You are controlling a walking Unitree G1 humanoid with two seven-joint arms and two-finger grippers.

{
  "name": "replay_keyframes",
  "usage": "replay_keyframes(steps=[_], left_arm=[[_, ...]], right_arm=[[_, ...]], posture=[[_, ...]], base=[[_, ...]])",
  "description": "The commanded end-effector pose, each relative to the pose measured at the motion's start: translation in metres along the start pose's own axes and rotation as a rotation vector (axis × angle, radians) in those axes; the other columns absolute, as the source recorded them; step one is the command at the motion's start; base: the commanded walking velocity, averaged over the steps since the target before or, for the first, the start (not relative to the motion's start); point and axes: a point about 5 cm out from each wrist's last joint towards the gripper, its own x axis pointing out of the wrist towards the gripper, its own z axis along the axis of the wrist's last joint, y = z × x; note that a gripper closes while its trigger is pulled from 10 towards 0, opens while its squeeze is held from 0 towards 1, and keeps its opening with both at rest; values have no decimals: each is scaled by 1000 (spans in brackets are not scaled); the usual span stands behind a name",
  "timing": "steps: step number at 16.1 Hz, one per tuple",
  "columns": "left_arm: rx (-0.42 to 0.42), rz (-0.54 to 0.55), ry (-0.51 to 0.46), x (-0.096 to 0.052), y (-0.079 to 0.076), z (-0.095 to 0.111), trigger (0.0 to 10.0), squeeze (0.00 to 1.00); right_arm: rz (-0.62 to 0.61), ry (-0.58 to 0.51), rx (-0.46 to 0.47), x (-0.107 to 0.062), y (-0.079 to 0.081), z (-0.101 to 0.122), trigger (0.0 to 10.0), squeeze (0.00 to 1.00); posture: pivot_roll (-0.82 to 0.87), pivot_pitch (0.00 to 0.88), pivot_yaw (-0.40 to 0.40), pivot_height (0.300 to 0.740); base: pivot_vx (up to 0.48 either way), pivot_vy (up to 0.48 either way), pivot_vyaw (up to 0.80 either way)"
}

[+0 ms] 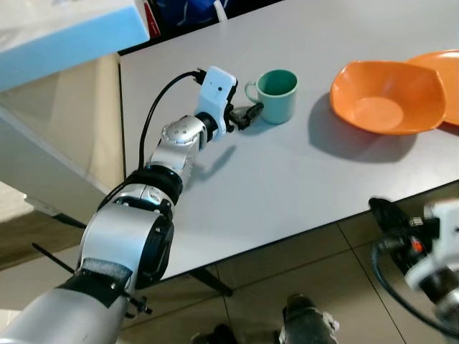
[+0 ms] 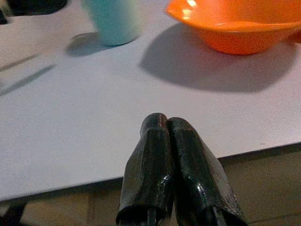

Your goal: Setting the table

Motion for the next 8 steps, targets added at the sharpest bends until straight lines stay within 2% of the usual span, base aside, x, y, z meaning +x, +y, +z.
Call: replay_keyframes(steps=[1,2,3,5,6,8], left_arm=[[-5,41,6,-7,7,-9,10000,0],[-21,70,-19,-9,9,-10,10000,0],[-25,88,-55,-12,10,-10,10000,0],[-37,104,-98,-17,11,-12,10000,0],[-49,148,-117,-22,17,-13,10000,0],[-72,225,-154,-31,24,-16,10000,0]], right_arm=[[-85,-9,-39,5,-4,-3,10000,0],[-160,-24,-103,13,-8,-4,10000,0],[-202,-50,-94,22,-10,-4,10000,0],[-180,-74,-80,35,-5,-3,10000,0],[-177,-86,-71,42,-3,-3,10000,0],[-137,-131,-64,57,5,-1,10000,0]], posture=[[-542,155,251,740],[-513,142,242,740],[-483,130,229,740],[-461,120,220,740],[-429,102,211,740],[-396,86,206,740]], base=[[0,0,0],[0,0,0],[0,0,0],[0,0,0],[0,0,0],[306,-366,0]])
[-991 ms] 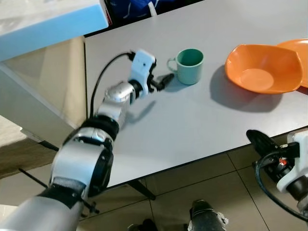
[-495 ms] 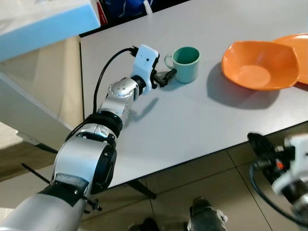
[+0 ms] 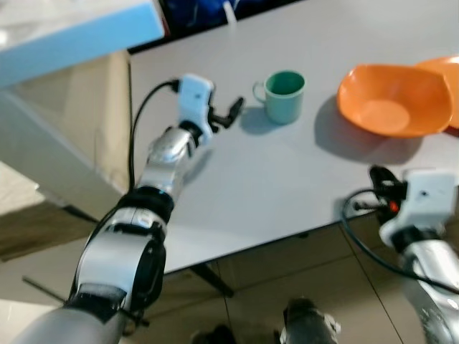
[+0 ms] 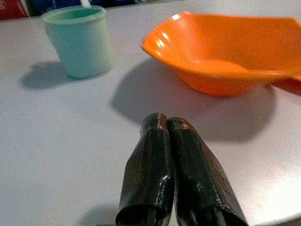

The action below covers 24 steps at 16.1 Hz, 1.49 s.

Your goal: Setting the table

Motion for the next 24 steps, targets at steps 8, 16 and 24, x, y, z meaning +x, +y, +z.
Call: replay_keyframes(steps=[8,16,24], left_arm=[[32,54,-40,-9,3,3,10000,0],[16,-118,38,-3,-4,4,10000,0],[-41,-411,171,12,-2,24,10000,0]], right_arm=[[-3,-76,-67,17,9,3,10000,0],[70,-119,-56,5,24,9,10000,0],[108,-224,8,-19,0,46,10000,0]], posture=[[-377,66,200,740],[-401,82,214,740],[-514,110,266,740]], base=[[326,-348,323],[46,-38,0],[0,0,0]])
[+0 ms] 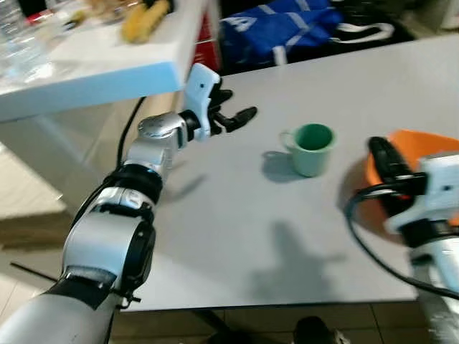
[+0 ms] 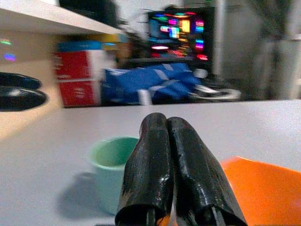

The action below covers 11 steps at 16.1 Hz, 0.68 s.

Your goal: Setting the table

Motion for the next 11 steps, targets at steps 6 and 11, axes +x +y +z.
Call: replay_keyframes(steps=[6,11], left_arm=[[-131,-72,17,14,-19,-15,10000,0],[-102,-9,18,11,-14,-19,10000,0]], right_arm=[[-26,48,-30,-22,-35,19,10000,0],[-115,105,-81,-32,-86,30,10000,0]], posture=[[-654,164,201,740],[-708,167,123,740]], base=[[0,0,0],[0,0,0]])
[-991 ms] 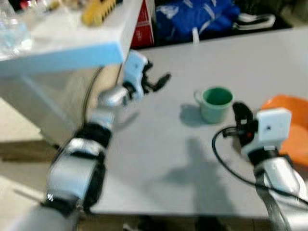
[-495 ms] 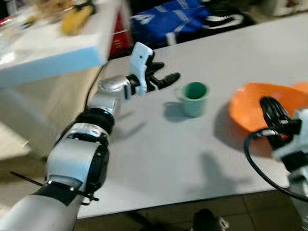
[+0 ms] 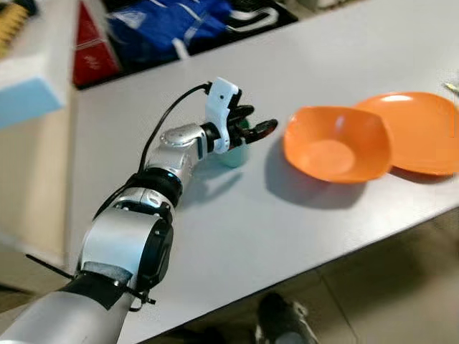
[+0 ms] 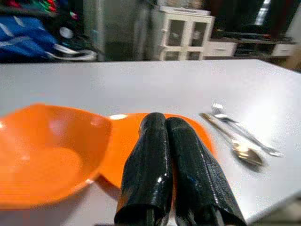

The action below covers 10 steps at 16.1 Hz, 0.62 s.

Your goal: Setting the table

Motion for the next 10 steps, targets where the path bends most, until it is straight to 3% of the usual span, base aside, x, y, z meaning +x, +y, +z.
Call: replay_keyframes(steps=[1,5,6,10], left_arm=[[11,25,6,-5,5,-1,10000,0],[45,43,-15,-11,13,8,10000,0],[61,27,-90,-14,17,29,10000,0],[85,0,-153,-19,21,47,10000,0]], right_arm=[[71,33,14,1,9,-5,10000,0],[106,57,46,7,15,-11,10000,0],[115,54,71,9,18,-12,10000,0],[137,87,116,5,31,-25,10000,0]], posture=[[-690,169,110,740],[-641,168,121,740],[-615,170,140,740],[-580,172,184,740]], base=[[0,0,0],[0,0,0],[0,0,0],[0,0,0]])
